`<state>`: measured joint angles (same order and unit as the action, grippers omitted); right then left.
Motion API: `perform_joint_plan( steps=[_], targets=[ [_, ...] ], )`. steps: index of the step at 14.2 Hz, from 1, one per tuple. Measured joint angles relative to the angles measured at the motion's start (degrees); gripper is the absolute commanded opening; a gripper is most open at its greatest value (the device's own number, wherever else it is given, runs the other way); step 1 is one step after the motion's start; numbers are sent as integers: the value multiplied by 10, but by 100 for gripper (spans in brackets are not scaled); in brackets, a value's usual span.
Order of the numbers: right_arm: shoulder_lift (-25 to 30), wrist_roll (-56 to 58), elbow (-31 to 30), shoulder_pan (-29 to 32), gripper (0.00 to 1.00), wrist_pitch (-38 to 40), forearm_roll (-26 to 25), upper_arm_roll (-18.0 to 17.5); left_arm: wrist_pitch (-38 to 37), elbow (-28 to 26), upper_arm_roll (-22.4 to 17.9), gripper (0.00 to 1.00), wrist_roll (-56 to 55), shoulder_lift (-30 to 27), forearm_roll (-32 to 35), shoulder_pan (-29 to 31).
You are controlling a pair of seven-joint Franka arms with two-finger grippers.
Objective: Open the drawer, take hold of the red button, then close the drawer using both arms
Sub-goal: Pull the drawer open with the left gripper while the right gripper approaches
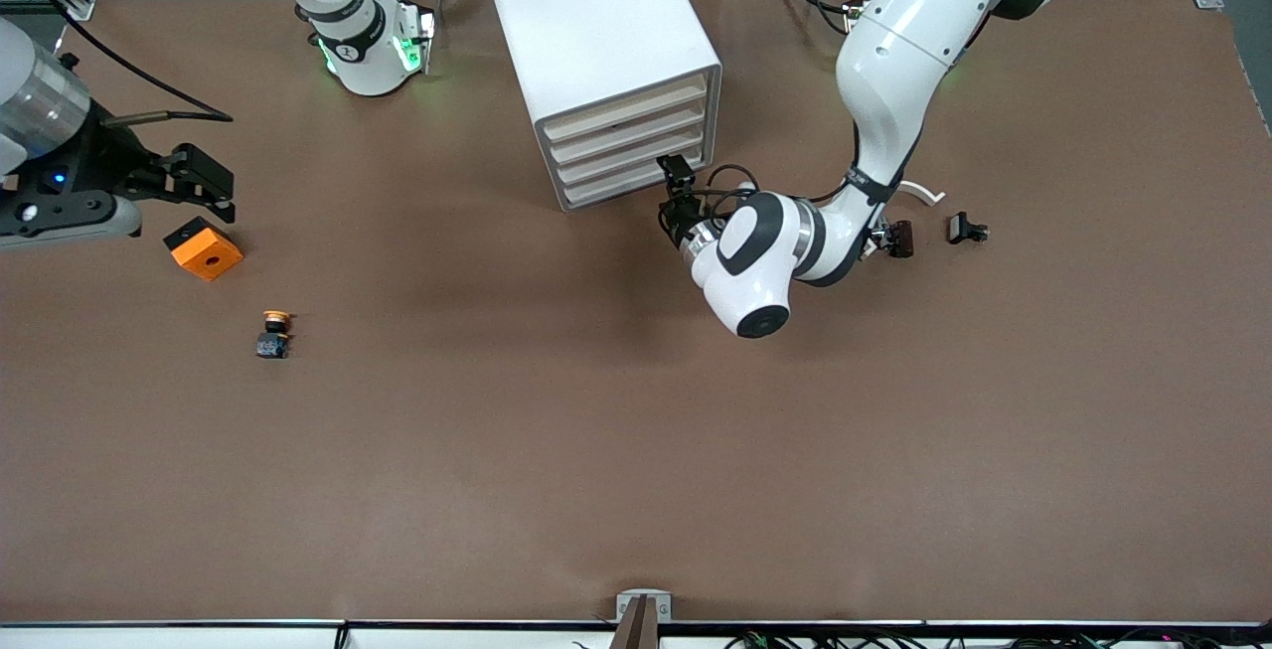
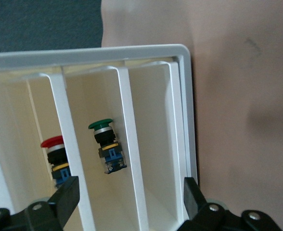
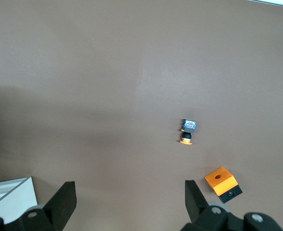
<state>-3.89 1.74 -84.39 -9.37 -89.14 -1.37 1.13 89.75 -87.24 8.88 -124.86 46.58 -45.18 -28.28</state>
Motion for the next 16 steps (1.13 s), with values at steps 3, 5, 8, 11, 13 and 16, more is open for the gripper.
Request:
perform_joint_plan(
  steps=[3, 5, 8, 11, 13, 16],
  targets=[
    [-7, 0, 0, -15, 100, 2, 0, 0, -3, 1, 1, 75, -28, 8, -5, -5],
    [-14, 0, 0, -24, 100, 2, 0, 0, -11, 3, 1, 75, -38, 8, -5, -7],
    [-28, 0, -1, -38, 100, 2, 0, 0, -26, 6, 1, 68, -39, 8, -5, -7],
    [-46, 0, -1, -54, 100, 0, 0, 0, -51, 10, 2, 66, -44, 8, -5, -8],
    [-60, -21, -1, -79, 100, 0, 0, -1, -70, 16, 5, 61, -46, 8, -5, -10],
    [-80, -105, 0, -125, 100, -3, 0, -1, -77, 22, 21, 55, -48, 7, -5, -19]
  ],
)
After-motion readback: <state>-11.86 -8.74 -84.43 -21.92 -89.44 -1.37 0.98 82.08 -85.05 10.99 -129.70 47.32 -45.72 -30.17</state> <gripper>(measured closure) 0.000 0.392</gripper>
